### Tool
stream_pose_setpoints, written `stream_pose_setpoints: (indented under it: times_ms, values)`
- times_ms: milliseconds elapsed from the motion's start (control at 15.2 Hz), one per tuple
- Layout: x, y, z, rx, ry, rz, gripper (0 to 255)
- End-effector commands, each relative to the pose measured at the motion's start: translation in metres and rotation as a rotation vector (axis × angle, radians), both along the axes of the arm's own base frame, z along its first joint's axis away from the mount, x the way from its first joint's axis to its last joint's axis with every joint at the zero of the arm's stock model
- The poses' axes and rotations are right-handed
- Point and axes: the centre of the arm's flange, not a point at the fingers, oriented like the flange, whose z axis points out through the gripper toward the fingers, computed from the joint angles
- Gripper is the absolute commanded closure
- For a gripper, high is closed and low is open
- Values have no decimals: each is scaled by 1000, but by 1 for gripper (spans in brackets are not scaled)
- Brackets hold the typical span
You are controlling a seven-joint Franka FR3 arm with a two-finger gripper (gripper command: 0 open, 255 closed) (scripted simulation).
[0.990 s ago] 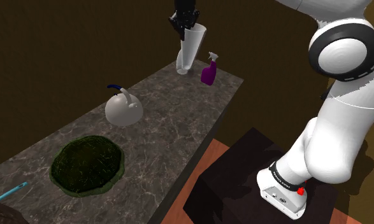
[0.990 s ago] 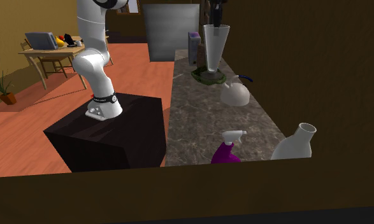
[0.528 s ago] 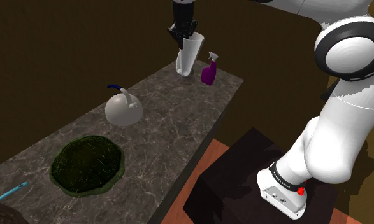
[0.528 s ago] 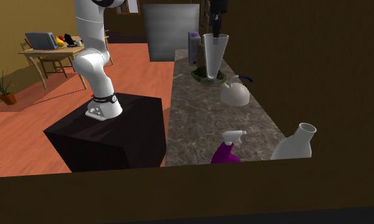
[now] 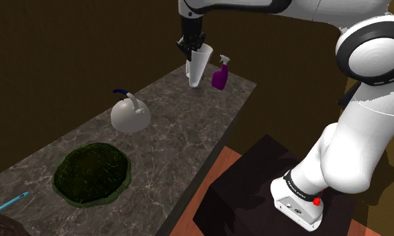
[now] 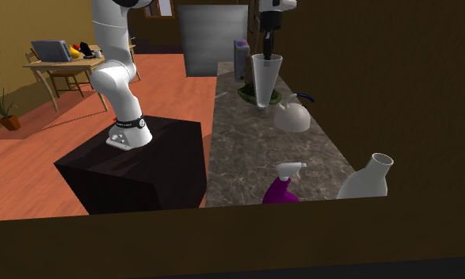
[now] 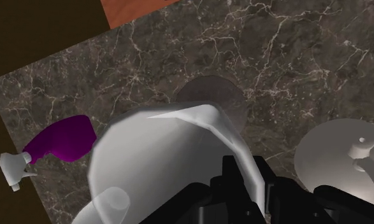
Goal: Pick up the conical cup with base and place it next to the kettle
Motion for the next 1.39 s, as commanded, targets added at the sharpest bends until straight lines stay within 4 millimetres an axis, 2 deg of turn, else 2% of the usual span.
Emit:
stream_pose_setpoints:
  times_ms: [0,1320]
  values:
    - [0,0,-12,0,-1,0,255]
    - [0,0,-117,0,-1,0,255]
